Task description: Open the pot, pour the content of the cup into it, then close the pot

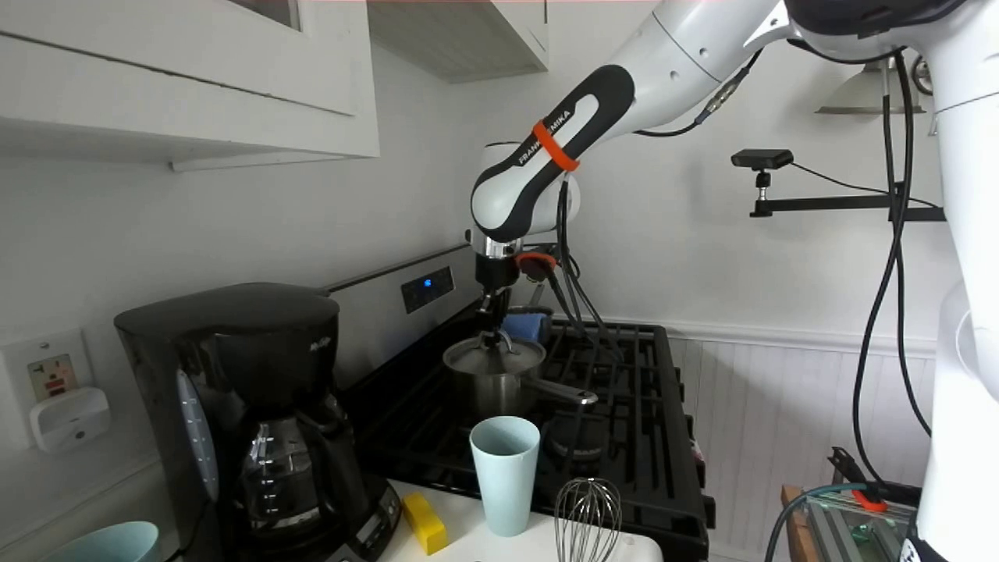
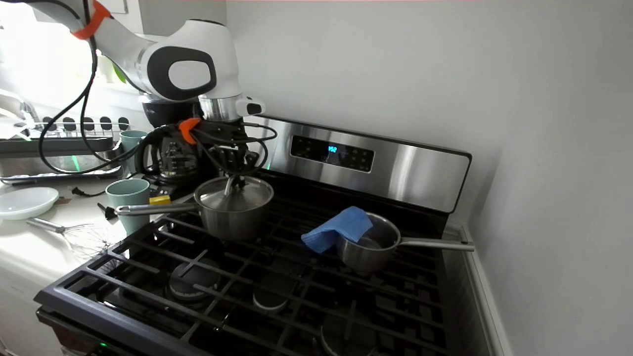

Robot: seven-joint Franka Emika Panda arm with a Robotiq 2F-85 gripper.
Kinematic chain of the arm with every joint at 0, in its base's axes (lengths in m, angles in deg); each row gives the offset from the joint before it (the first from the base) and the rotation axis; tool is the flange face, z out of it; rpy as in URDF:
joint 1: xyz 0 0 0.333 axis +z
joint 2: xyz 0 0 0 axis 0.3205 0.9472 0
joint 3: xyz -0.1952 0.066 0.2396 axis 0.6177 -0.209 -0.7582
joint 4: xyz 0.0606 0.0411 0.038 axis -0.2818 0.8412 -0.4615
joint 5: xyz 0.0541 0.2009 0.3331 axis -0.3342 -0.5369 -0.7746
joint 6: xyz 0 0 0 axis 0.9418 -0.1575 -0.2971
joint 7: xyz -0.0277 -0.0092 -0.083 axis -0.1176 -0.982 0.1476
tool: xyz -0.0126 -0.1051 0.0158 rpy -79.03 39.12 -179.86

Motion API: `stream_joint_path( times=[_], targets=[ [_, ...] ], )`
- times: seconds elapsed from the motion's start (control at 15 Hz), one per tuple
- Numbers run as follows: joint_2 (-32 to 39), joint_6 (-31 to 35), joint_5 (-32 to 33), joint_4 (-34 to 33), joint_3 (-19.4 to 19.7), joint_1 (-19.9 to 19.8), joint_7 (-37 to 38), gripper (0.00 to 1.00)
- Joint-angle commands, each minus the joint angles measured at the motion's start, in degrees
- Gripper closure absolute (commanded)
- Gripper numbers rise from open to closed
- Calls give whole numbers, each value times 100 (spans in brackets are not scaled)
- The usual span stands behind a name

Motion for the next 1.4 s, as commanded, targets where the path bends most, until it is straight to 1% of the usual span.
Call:
stream_joint_path(
  times=[0.0,0.13,0.27,0.33,0.47,0.67,0.87,1.07,1.2,1.33],
  targets=[
    [-98,-52,94,-19,61,4,171,46],
    [-237,-156,30,-40,91,-21,247,32],
    [-434,-382,-5,-93,155,-44,433,19],
    [-532,-535,-28,-142,185,-57,483,12],
    [-797,-1035,-88,-260,253,-86,589,0],
    [-1199,-1704,-258,-413,356,-101,573,0],
    [-1587,-2202,-539,-511,478,-94,501,0],
    [-1902,-2259,-792,-502,606,-80,524,0],
    [-2046,-2400,-806,-522,668,-79,665,0],
    [-2165,-2539,-814,-521,732,-68,603,0]
  ],
)
